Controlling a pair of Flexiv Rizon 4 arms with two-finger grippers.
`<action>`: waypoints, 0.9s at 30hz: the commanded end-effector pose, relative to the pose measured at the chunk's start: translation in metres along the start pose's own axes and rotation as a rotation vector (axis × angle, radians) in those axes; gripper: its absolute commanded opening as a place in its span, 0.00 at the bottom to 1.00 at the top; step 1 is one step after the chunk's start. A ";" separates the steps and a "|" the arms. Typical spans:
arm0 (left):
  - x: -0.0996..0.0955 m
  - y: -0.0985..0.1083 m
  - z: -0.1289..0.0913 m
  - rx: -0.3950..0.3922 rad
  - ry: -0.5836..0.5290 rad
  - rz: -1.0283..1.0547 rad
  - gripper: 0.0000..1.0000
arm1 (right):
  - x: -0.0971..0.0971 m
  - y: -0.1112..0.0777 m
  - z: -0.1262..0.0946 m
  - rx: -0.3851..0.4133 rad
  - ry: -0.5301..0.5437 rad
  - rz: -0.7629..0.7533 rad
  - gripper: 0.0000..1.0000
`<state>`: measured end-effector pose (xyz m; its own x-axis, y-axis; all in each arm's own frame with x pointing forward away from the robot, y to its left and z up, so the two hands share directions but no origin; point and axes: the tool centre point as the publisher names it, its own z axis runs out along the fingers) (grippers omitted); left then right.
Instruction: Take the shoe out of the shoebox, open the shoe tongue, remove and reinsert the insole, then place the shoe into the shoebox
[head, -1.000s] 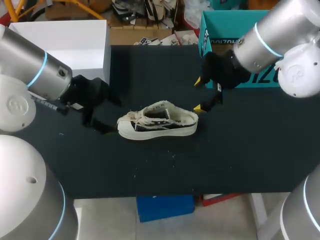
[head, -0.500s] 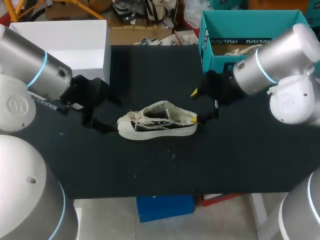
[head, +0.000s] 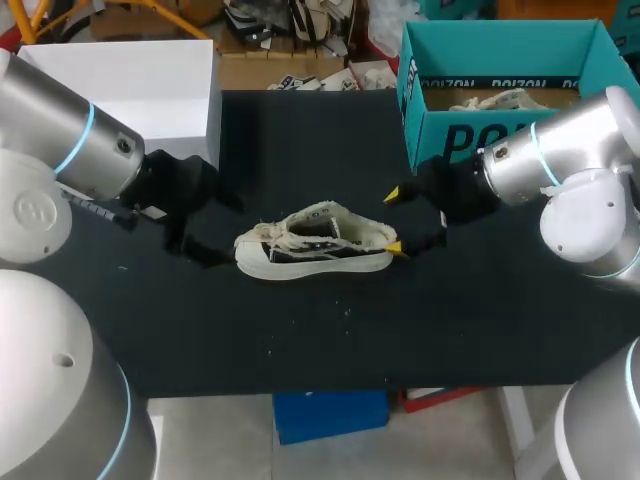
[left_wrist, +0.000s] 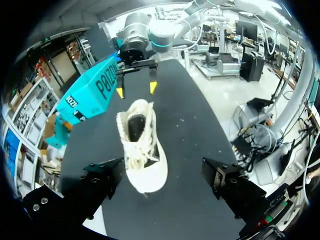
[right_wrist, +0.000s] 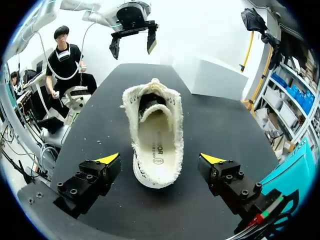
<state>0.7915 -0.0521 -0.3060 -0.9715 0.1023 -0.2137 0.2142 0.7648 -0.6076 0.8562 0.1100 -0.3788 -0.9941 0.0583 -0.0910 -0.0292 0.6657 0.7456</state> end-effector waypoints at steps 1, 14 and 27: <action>0.001 0.001 0.001 0.000 -0.004 0.002 1.00 | -0.008 -0.007 0.011 -0.040 0.017 0.001 1.00; 0.001 0.001 0.001 0.000 -0.004 0.002 1.00 | -0.003 -0.013 0.037 -0.085 0.029 0.029 1.00; 0.001 0.001 0.001 0.000 -0.004 0.002 1.00 | 0.004 -0.017 0.052 -0.106 0.047 0.057 1.00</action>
<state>0.7915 -0.0519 -0.3058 -0.9715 0.1024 -0.2136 0.2142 0.7649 -0.6075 0.8565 0.1352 -0.4220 -0.9982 0.0568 -0.0185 0.0181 0.5824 0.8127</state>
